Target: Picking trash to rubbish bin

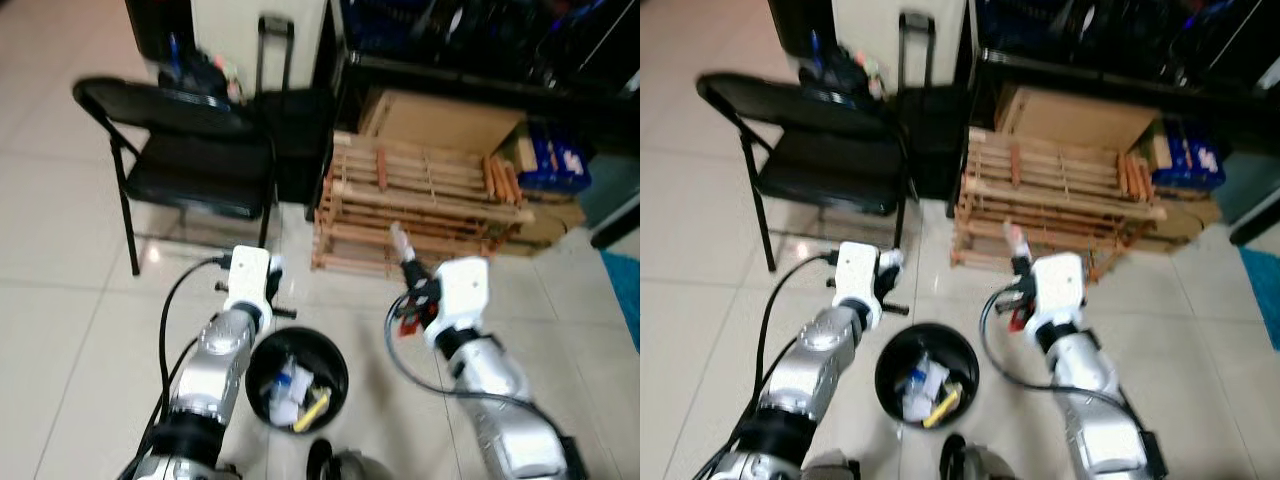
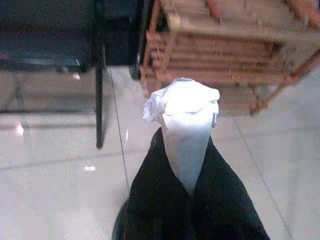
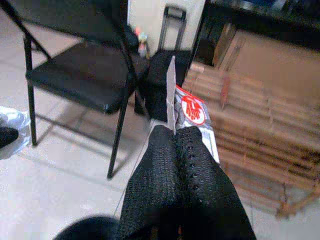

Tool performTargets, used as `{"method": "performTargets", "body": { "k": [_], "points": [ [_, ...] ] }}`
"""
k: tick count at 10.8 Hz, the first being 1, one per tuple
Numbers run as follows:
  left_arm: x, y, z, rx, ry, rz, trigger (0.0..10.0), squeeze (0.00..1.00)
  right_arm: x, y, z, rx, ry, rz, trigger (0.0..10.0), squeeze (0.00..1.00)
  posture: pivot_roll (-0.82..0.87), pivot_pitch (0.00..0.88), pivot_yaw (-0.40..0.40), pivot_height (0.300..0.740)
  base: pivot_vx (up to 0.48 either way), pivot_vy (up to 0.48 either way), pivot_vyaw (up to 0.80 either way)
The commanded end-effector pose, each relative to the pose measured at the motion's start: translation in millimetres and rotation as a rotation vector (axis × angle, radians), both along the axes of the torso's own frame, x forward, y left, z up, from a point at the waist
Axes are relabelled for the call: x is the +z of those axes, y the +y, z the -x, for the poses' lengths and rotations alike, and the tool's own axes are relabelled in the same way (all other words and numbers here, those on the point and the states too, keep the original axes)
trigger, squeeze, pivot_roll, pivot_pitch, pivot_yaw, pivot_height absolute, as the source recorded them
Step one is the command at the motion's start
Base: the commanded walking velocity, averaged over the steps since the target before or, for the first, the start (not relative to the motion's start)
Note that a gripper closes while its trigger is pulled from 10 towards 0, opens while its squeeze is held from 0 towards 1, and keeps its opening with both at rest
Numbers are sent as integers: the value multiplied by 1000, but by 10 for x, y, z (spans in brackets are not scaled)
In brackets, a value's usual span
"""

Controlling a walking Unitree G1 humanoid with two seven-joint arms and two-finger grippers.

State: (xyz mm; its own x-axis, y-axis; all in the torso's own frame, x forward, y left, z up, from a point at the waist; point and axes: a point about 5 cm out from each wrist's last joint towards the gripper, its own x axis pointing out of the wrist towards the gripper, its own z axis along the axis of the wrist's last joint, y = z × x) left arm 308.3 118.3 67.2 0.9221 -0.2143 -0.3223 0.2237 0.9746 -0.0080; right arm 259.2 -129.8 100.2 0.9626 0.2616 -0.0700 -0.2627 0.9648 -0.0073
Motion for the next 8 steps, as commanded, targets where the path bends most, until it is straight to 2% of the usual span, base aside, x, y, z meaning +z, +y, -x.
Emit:
{"method": "performTargets", "body": {
  "k": [1, 5, 7, 8],
  "points": [
    [-102, -66, 62, -32, 39, -18, 10000, 0, -145, -39, 66, -8, 42, 15, 10000, 0, 230, 284, -185, 740, 0, 0, 0],
    [-383, -121, 152, -76, 147, -69, 10000, 0, -399, -108, 131, -24, 110, 100, 10000, 0, 228, 274, -184, 740, 0, 0, 0],
    [-572, -176, 213, -108, 217, -98, 10000, 0, -593, -40, 304, 78, 233, 124, 10000, 0, 196, 273, -186, 740, 0, 0, 0],
    [-634, -186, 240, -120, 241, -116, 10000, 0, -616, -44, 339, 88, 246, 129, 10000, 0, 187, 274, -186, 740, 0, 0, 0]
  ]
}}
